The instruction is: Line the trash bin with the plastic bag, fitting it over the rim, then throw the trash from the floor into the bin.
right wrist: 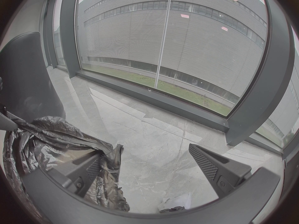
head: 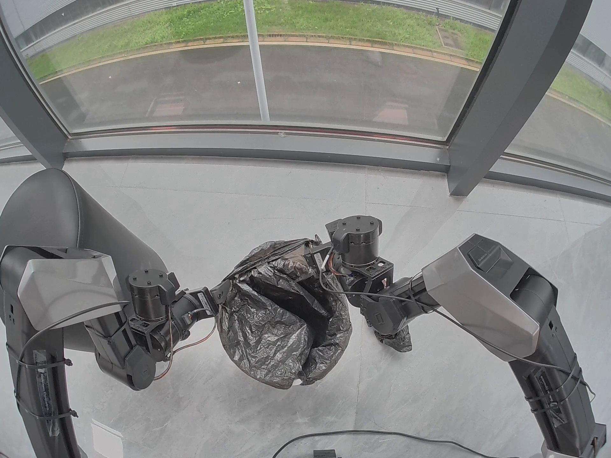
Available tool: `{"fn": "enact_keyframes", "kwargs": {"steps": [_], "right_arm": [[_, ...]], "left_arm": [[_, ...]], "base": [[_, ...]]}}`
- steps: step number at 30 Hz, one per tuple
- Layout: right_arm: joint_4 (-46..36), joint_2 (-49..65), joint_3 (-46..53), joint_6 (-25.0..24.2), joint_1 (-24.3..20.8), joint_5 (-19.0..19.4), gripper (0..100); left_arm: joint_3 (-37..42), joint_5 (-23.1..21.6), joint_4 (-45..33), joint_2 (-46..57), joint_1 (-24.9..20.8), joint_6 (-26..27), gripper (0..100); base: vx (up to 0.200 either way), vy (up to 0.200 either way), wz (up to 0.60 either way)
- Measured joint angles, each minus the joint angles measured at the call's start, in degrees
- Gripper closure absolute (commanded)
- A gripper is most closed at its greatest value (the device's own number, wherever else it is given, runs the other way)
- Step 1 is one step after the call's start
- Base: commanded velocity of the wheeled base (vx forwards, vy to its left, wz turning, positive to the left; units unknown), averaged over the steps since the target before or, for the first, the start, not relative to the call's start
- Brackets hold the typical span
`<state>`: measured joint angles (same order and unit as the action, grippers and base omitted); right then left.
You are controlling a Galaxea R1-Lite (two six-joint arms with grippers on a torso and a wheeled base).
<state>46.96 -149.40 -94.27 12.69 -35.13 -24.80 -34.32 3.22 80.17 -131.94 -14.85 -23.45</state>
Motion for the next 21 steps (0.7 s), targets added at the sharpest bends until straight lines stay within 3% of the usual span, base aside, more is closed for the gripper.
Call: {"fn": "enact_keyframes", "kwargs": {"steps": [21], "right_arm": [[0.3, -1.6, -0.3, 0.0, 0.4, 0.0, 0]], "left_arm": [[-0.1, -0.1, 0.1, -1.5, 1.4, -1.5, 0]], "base": [[0.0, 0.0, 0.0]]}}
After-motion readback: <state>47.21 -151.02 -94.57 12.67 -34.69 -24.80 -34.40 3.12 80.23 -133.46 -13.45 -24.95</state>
